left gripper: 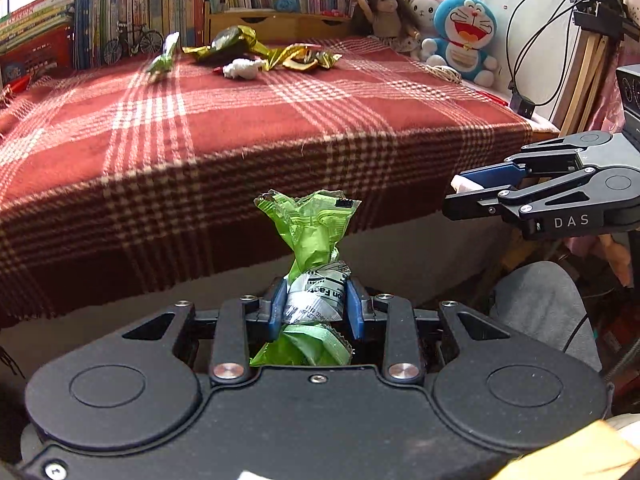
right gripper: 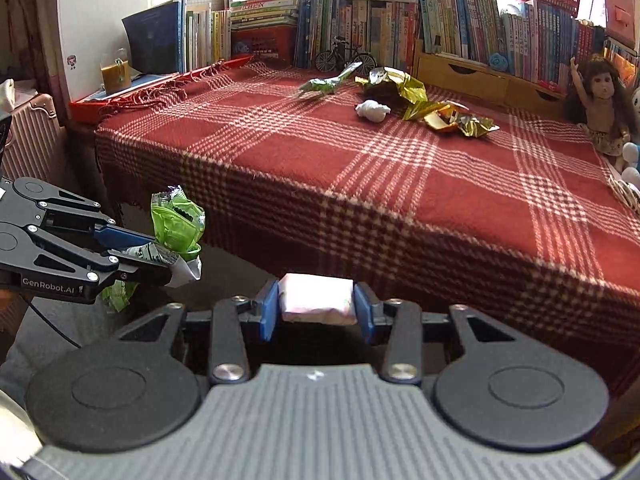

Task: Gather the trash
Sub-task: 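Carry the green wrapper and white paper down over the black bin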

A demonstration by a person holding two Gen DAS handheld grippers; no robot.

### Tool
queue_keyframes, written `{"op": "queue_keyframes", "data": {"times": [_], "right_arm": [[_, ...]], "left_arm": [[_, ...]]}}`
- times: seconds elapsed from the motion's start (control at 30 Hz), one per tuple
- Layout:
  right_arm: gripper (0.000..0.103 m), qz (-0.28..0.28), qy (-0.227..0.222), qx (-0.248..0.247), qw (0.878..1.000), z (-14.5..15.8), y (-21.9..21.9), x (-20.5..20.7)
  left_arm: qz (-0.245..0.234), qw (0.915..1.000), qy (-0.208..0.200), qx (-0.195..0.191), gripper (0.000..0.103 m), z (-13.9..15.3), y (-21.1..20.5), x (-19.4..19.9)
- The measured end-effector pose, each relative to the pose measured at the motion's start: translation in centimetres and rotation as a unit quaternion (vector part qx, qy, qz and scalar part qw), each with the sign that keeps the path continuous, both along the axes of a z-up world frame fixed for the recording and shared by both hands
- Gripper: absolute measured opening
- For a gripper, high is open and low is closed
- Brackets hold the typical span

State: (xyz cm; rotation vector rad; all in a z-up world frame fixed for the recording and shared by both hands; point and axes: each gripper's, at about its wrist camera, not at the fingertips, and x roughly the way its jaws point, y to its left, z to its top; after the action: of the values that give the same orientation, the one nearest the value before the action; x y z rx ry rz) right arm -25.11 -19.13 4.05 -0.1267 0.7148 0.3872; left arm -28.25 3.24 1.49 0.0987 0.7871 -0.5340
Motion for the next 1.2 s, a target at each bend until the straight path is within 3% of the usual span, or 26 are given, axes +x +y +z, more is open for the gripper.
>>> {"op": "queue_keyframes", "data": {"times": [0.67, 1.2], "right_arm": [[0.047, 0.015, 0.123, -0.005, 0.992, -8.5, 1.2, 5.6], [0.053, 0.022, 0.177, -0.012, 0.984, -11.7, 2.6, 8.0]], "left_arm": [[0.006, 0.9932, 0.104, 0.051, 0.030, -9.3, -3.5, 6.2], [0.013, 0.9873, 0.151, 0.049, 0.030, -13.0, -4.4, 8.4]]}}
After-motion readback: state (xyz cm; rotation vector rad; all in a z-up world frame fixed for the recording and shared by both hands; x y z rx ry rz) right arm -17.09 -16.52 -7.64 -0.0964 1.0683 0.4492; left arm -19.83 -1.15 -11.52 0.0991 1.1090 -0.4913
